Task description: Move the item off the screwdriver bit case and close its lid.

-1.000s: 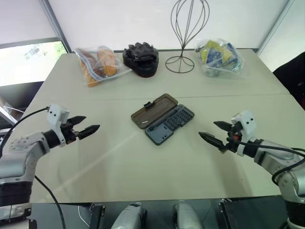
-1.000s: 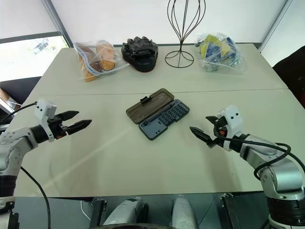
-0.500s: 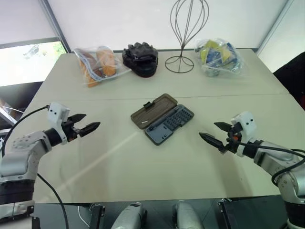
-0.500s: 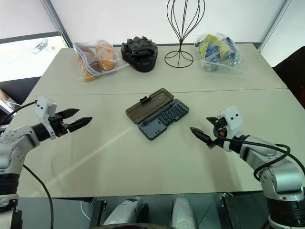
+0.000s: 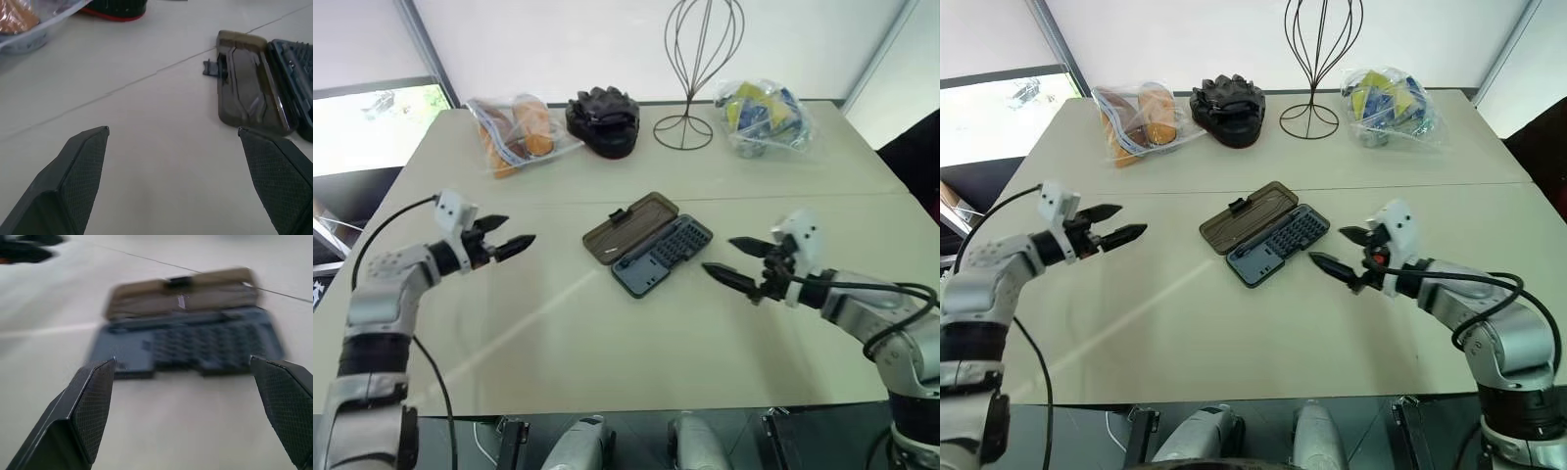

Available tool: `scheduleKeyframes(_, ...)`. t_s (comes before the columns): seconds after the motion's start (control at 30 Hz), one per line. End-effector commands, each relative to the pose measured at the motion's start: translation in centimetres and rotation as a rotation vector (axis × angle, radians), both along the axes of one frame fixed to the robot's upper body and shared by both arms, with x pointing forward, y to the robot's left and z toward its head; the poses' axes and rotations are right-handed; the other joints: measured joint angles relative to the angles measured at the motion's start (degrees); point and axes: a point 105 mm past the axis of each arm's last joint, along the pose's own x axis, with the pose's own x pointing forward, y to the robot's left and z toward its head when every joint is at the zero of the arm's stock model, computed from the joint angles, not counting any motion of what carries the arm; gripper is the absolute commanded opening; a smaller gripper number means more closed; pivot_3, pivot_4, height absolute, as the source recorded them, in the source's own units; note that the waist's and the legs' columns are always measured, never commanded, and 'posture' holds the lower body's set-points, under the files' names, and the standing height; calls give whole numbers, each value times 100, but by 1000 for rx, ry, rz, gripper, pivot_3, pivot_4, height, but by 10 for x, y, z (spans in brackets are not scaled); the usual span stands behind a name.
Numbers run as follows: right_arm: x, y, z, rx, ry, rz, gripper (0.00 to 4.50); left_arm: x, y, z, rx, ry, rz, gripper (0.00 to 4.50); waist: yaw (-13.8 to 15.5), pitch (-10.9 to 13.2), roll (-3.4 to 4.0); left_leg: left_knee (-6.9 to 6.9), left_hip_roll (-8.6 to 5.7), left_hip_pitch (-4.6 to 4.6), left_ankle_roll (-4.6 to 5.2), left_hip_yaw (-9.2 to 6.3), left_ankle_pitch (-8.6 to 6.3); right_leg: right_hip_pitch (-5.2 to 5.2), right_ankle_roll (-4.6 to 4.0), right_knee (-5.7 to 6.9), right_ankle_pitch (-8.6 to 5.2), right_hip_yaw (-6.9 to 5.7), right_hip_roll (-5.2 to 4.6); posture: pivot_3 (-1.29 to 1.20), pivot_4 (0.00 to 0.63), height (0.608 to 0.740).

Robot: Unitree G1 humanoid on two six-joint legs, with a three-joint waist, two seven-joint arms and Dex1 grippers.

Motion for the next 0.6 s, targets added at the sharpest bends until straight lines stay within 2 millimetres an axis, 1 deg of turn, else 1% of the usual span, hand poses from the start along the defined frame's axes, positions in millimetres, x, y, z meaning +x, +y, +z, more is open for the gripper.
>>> scheduleKeyframes(0.03,4,15,3,-1,-24,45,4457,31,-36,8,97,-53,-117,4407,46,6,-15,8,-3,-5,0,-4,0,2,0,-2,0,-8,-1,0,150,740)
scheduleKeyframes(0.07,6,15,2,-4,-23,41,4457,36,-40,9,99,-52,-124,4407,59,8,-20,12,-6,-7,0,-1,0,5,1,-3,0,-12,-3,0,150,740)
scheduleKeyframes(0.13,8,15,-1,-25,-30,39,4457,47,-58,9,105,-45,-155,4407,0,10,-23,13,-10,-7,6,8,-3,3,1,-6,1,-10,-9,0,150,740)
scheduleKeyframes(0.2,9,16,1,-22,-42,27,4457,52,-72,7,109,-29,-186,4407,-54,10,-25,6,-13,-8,11,8,-6,-4,2,-3,1,-11,-12,0,150,740)
scheduleKeyframes(0.23,9,15,2,-16,-49,15,4457,53,-80,3,118,-14,-200,4407,-85,11,-26,2,-13,-10,12,9,-6,-10,2,0,1,-11,-14,0,150,740)
scheduleKeyframes(0.3,7,15,1,-10,-56,-9,4457,54,-90,-8,143,16,-209,4407,-162,12,-27,1,-12,-18,12,7,-7,-22,2,19,1,-11,-16,0,150,740)
scheduleKeyframes(0.4,3,14,-2,0,-60,-44,4457,57,-94,-21,171,61,-168,4407,-214,14,-31,1,-12,-23,12,8,-7,-37,2,46,1,-11,-19,0,150,740)
scheduleKeyframes(0.53,-3,15,-8,12,-59,-85,4457,59,-90,-43,198,156,-87,4407,-191,14,-32,9,-10,-35,12,11,-6,-54,2,63,1,-6,-16,0,150,740)
scheduleKeyframes(0.6,-5,16,-8,20,-64,-106,4500,54,-87,-57,241,214,-92,3884,-178,13,-33,22,-11,-37,12,10,-6,-53,2,63,1,-6,-15,0,150,740)
